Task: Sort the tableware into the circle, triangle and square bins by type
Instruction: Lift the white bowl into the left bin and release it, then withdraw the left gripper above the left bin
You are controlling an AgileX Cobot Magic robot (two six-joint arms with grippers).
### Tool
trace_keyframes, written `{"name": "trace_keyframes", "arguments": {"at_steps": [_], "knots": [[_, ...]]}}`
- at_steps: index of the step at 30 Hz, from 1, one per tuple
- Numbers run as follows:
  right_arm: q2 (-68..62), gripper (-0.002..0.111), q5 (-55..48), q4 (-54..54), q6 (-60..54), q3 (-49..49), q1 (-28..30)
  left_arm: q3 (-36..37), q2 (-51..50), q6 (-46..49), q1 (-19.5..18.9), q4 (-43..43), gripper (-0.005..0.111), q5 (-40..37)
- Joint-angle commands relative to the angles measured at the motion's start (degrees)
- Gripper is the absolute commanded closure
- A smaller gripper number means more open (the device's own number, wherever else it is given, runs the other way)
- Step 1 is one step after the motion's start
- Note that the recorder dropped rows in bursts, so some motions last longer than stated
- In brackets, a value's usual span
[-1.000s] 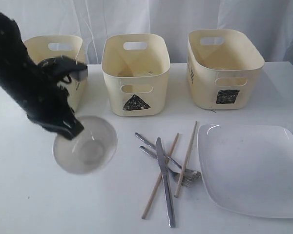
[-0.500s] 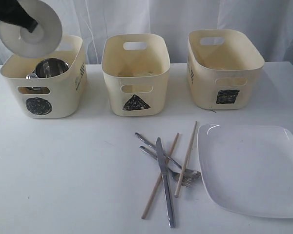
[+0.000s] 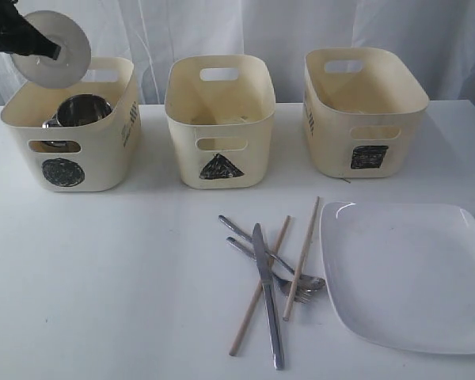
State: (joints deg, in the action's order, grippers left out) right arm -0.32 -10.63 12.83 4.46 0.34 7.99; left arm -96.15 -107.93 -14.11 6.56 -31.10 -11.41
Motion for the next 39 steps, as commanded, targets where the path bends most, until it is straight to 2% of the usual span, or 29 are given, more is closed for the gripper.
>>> {"name": "trace_keyframes", "arguments": {"at_steps": [1, 7, 8, 12, 15, 20, 28, 30, 32, 35, 39], "knots": [[0.32, 0.108, 0.41, 0.11, 0.30, -0.34, -0.10, -3.94, -4.81, -1.53, -1.59, -0.06, 0.107, 1.71], [0.32, 0.108, 0.41, 0.11, 0.30, -0.34, -0.10, -6.51, -8.00, -1.53, -2.00, 0.18, 0.105, 2.28], [0.32, 0.108, 0.41, 0.11, 0.30, -0.34, -0.10, -6.51, -8.09, -1.53, -2.00, 0.33, 0.101, 1.90], [0.32, 0.108, 0.41, 0.11, 0.30, -0.34, -0.10, -6.51, -8.84, -2.48, -2.00, 1.21, 0.066, 1.36], [0.32, 0.108, 0.41, 0.11, 0.30, -0.34, -0.10, -6.51, -8.72, -4.32, -2.00, 1.21, 0.054, 1.88], [0.32, 0.108, 0.41, 0.11, 0.30, -0.34, -0.10, -6.60, -7.39, -4.57, -1.89, 2.02, 0.055, -0.61], [0.32, 0.108, 0.41, 0.11, 0.30, -0.34, -0.10, -6.60, 0.87, -3.87, -1.89, 9.98, 0.057, -10.32], [0.32, 0.108, 0.41, 0.11, 0.30, -0.34, -0.10, -6.60, 3.79, -1.94, -1.79, 12.60, 0.061, -14.79], [0.32, 0.108, 0.41, 0.11, 0.30, -0.34, -0.10, -6.00, 6.77, 2.90, -1.79, 15.64, 0.074, -19.21], [0.32, 0.108, 0.41, 0.11, 0.30, -0.34, -0.10, -2.89, 11.60, 7.63, -1.79, 21.38, 0.091, -20.47], [0.32, 0.108, 0.41, 0.11, 0.30, -0.34, -0.10, 4.31, 22.71, 8.95, -1.79, 25.47, 0.093, -20.22]]}}
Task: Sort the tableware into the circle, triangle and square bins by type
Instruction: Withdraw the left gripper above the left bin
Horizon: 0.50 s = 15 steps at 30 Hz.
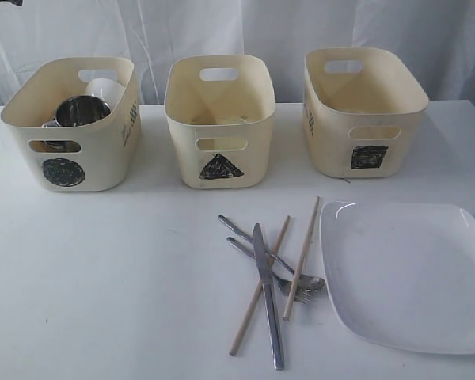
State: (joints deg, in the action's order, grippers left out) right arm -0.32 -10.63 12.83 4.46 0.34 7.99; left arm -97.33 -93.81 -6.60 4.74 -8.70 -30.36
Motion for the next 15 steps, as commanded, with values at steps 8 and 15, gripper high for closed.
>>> {"name": "trace_keyframes", "arguments": {"at_steps": [8, 15], "knots": [[0.32, 0.108, 0.41, 0.11, 0.30, -0.34, -0.10, 24.02, 28.01, 1.91, 0.02, 3.88, 0.093, 2.24], [0.32, 0.108, 0.41, 0.11, 0.30, -0.34, -0.10, 44.92, 54.58, 1.91, 0.02, 8.30, 0.093, 3.69]]}}
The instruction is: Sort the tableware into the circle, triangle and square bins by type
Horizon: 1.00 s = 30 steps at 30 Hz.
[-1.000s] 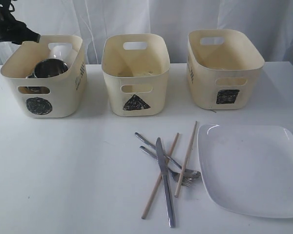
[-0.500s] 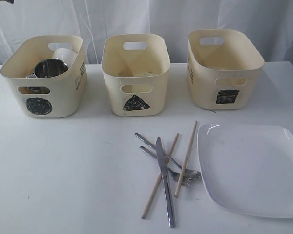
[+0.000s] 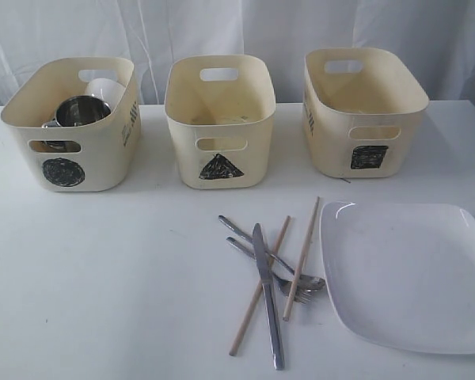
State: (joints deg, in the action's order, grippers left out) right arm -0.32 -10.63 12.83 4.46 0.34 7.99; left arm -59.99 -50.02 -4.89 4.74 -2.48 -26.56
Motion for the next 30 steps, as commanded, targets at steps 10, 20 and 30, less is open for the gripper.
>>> {"name": "trace_keyframes", "arguments": {"at_steps": [10, 20, 30], "knots": [[0.32, 0.108, 0.41, 0.11, 0.30, -0.34, -0.10, 19.66, 35.75, 0.45, 0.02, 4.54, 0.093, -12.61], [0.32, 0.108, 0.41, 0.11, 0.30, -0.34, -0.10, 23.35, 47.16, -1.54, 0.02, 2.48, 0.093, -22.20], [0.32, 0.108, 0.41, 0.11, 0.30, -0.34, -0.10, 23.35, 50.02, -0.93, 0.02, 2.48, 0.093, -26.00]]}}
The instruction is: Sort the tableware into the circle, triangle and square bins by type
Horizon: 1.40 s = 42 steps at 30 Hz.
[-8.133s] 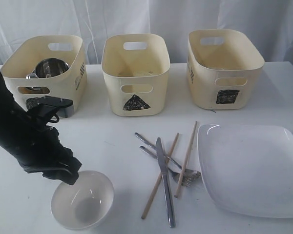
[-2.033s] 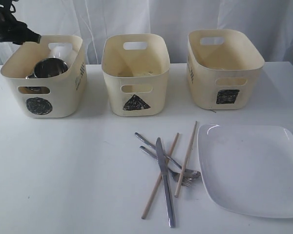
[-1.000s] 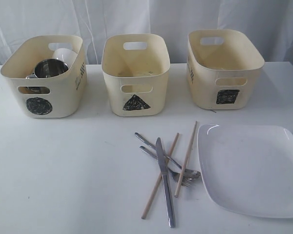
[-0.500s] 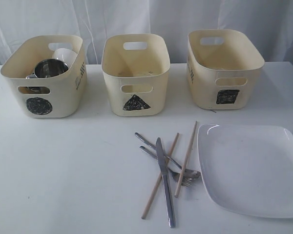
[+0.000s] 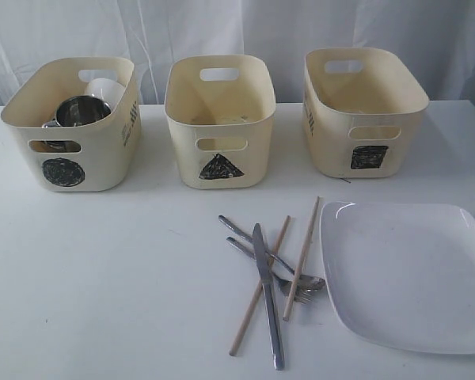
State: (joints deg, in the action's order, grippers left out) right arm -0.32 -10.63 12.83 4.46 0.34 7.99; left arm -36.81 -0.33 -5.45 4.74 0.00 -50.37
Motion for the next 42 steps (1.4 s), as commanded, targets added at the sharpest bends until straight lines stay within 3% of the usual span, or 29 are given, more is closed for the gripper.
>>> {"name": "trace_keyframes", "arguments": {"at_steps": [1, 7, 24, 31, 42], "knots": [[0.32, 0.108, 0.41, 0.11, 0.30, -0.34, -0.10, 0.18, 0.33, -0.36, 0.02, 0.00, 0.093, -3.12], [0.32, 0.108, 0.41, 0.11, 0.30, -0.34, -0.10, 0.18, 0.33, -0.36, 0.02, 0.00, 0.093, -8.76], [0.32, 0.108, 0.41, 0.11, 0.30, -0.34, -0.10, 0.08, 0.33, -0.12, 0.02, 0.00, 0.093, -4.22], [0.32, 0.108, 0.41, 0.11, 0.30, -0.34, -0.10, 3.11, 0.33, -0.03, 0.02, 0.00, 0.093, 6.63], [0.32, 0.108, 0.41, 0.11, 0.30, -0.34, -0.10, 18.91, 0.33, 1.57, 0.02, 1.47, 0.093, 33.03]]}}
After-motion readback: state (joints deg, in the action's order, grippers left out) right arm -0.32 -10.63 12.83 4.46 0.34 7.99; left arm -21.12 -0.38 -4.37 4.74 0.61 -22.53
